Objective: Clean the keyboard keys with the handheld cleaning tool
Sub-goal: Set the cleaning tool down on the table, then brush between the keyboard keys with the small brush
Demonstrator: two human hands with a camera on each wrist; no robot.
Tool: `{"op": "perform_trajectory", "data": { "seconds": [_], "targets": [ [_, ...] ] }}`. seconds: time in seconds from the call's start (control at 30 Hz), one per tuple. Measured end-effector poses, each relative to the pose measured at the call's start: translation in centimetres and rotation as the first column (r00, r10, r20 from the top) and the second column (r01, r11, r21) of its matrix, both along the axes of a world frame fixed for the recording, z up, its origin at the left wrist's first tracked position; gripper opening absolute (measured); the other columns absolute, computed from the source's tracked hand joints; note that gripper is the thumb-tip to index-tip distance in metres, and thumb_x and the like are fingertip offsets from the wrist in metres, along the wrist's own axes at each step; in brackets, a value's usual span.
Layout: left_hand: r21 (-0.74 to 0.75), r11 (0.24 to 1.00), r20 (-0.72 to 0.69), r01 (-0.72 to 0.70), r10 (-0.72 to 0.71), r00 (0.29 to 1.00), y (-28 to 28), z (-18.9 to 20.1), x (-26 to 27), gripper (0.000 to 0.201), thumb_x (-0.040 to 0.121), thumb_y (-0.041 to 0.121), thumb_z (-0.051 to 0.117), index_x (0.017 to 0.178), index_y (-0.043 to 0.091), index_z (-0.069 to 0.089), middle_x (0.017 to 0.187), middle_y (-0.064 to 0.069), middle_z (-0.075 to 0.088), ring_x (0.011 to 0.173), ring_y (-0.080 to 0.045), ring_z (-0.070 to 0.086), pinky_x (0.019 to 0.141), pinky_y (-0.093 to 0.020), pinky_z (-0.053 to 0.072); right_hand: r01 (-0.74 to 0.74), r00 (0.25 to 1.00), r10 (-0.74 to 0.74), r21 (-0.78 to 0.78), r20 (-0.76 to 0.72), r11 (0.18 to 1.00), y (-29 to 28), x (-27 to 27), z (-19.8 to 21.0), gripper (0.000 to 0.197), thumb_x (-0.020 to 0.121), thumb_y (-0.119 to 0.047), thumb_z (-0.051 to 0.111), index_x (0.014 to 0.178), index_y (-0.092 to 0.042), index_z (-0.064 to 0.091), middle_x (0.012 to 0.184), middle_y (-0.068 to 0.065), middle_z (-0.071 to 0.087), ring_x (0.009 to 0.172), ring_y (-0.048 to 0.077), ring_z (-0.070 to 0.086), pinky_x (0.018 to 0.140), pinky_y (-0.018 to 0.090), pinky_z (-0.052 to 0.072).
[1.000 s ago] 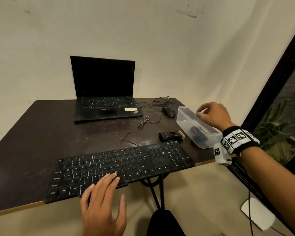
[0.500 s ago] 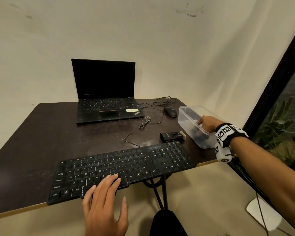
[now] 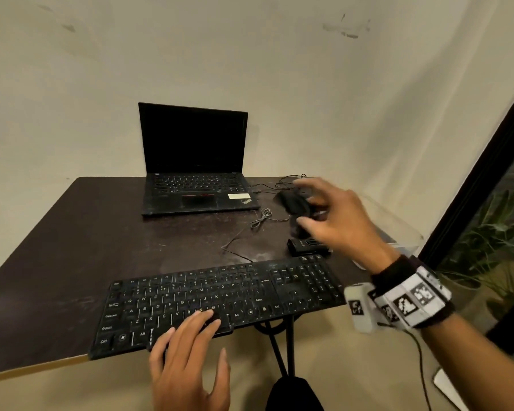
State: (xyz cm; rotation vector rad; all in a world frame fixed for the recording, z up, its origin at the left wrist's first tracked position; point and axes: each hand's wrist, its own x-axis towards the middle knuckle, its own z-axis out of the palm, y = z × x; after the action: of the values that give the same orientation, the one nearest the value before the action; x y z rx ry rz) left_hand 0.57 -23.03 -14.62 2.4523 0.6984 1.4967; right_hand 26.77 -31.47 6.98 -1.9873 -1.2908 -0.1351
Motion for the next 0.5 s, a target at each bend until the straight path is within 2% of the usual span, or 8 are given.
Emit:
{"op": "perform_trajectory", "data": {
  "seconds": [0.07,0.13,0.2,0.3,0.37,0.43,0.5],
  "targets": [
    [0.003,1.000,0.074,-0.014,0.013,0.997,0.1,0.5,-0.4,0.035,0.082,0.031,0.061,0.105,0.013,0.081,0.129,0.004,0.070,0.125,-0.017,0.061,0.105,-0.046,0.043,-0.097,0.995,0.098,-0.043,0.033,0.994,1.7,-4.2,-2.2,0.060,0.083,-0.013,0.084,0.134,-0.039,0.065,0.120,-0.011,0.078,0.105,0.002,0.072,0.094,0.021,0.059],
    [0.001,0.997,0.131,-0.083,0.082,0.988,0.5,1.3,-1.2,0.033,0.083,0.030,0.063,0.106,0.012,0.080,0.127,-0.001,0.072,0.122,-0.022,0.065,0.097,-0.056,0.048,-0.170,0.983,0.172,-0.032,0.062,0.985,3.4,-7.9,-4.7,0.043,0.081,-0.017,0.080,0.120,-0.035,0.073,0.111,-0.015,0.080,0.103,0.002,0.074,0.092,0.026,0.062],
    [-0.020,0.981,0.167,-0.194,0.195,0.967,1.3,2.0,-2.4,0.034,0.085,0.030,0.065,0.108,0.010,0.079,0.127,-0.006,0.073,0.121,-0.027,0.068,0.095,-0.060,0.048,-0.211,0.975,0.211,-0.012,0.068,0.977,4.9,-11.1,-7.1,0.029,0.080,-0.021,0.076,0.107,-0.032,0.077,0.101,-0.016,0.080,0.094,0.004,0.075,0.085,0.031,0.061],
    [-0.111,0.945,0.169,-0.308,0.323,0.931,2.9,2.5,-4.4,0.040,0.081,0.029,0.068,0.115,0.008,0.076,0.132,-0.009,0.070,0.124,-0.032,0.066,0.102,-0.058,0.043,-0.263,0.963,0.259,0.041,0.076,0.964,6.2,-15.0,-9.7,0.019,0.080,-0.017,0.074,0.095,-0.028,0.079,0.095,-0.015,0.080,0.090,0.003,0.074,0.080,0.028,0.060],
    [-0.241,0.918,0.141,-0.314,0.354,0.925,3.8,2.5,-5.4,0.052,0.077,0.036,0.067,0.122,0.010,0.071,0.139,-0.006,0.064,0.131,-0.031,0.061,0.110,-0.048,0.035,-0.295,0.953,0.291,0.050,0.082,0.954,6.4,-17.0,-10.7,0.016,0.083,-0.019,0.073,0.095,-0.027,0.079,0.099,-0.017,0.079,0.093,0.000,0.073,0.080,0.025,0.060],
    [-0.342,0.900,0.118,-0.270,0.326,0.938,4.6,2.3,-5.9,0.062,0.076,0.044,0.063,0.130,0.014,0.066,0.142,0.001,0.061,0.133,-0.025,0.058,0.111,-0.040,0.029,-0.301,0.949,0.298,0.007,0.104,0.954,6.1,-18.3,-11.4,0.013,0.087,-0.035,0.073,0.097,-0.028,0.079,0.105,-0.019,0.077,0.099,-0.002,0.071,0.082,0.022,0.059],
    [-0.364,0.903,0.085,-0.227,0.274,0.958,5.2,2.0,-6.2,0.067,0.077,0.048,0.060,0.135,0.015,0.063,0.143,0.003,0.059,0.131,-0.022,0.059,0.111,-0.041,0.031,-0.287,0.955,0.290,-0.042,0.067,0.957,5.6,-18.9,-11.7,0.032,0.090,-0.057,0.068,0.102,-0.032,0.080,0.121,-0.023,0.073,0.111,-0.007,0.068,0.090,0.019,0.056]
  ]
}}
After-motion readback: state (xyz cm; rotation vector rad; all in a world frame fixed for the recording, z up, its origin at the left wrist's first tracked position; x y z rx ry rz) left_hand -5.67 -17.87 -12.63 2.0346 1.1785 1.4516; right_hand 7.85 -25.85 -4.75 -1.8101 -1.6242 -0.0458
